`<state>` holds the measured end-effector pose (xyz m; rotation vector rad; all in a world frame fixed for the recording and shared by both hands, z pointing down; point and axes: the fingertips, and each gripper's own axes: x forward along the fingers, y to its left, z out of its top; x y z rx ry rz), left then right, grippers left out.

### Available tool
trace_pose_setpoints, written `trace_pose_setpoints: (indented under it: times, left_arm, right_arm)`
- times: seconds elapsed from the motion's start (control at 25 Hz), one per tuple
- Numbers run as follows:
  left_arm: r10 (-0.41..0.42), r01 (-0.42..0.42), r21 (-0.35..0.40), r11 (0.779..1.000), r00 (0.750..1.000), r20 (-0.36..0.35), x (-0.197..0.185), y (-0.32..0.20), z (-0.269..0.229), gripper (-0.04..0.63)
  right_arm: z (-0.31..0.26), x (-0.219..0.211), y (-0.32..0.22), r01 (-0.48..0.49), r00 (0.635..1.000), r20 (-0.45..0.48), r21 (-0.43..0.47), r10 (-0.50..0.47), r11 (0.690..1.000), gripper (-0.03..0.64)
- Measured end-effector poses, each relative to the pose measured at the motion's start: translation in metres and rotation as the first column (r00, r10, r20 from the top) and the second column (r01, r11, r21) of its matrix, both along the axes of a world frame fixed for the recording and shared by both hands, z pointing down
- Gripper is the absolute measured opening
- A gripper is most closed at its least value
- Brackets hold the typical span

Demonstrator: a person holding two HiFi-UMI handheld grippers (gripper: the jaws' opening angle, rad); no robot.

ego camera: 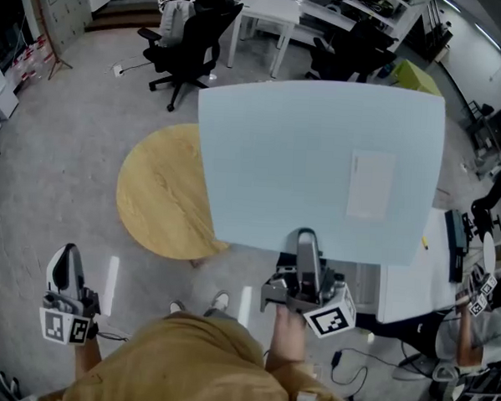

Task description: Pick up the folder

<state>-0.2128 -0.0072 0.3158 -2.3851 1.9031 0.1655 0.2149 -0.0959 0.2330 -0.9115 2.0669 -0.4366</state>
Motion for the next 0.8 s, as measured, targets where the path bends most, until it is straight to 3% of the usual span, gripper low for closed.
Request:
trace_pose_setpoints:
  times: [0.28, 0.52, 0.8]
  left_arm:
    - [-0.051, 0.051, 0.027, 0.998, 0.999, 0.012, -0.006, 0.014, -0.012, 0.003]
    - [-0.076, 0.075, 0.043, 0.996, 0.997, 0.017, -0.013, 0.016, -0.019, 0.003]
    - [-0.099, 0.098, 0.051, 0.994, 0.995, 0.023, -0.013, 0.021, -0.024, 0.003]
  right_arm:
    - [-0.013, 0.023, 0.018, -0.055, 0.998, -0.017, 0.039, 0.055, 0.998, 0.268]
    - [-0.027, 0.026, 0.017, -0.008, 0.998, 0.061, 0.085, 0.003, 0.996, 0.268]
    - [-0.029, 0.022, 0.018, -0.031, 0.999, -0.006, 0.097, 0.032, 0.995, 0.268]
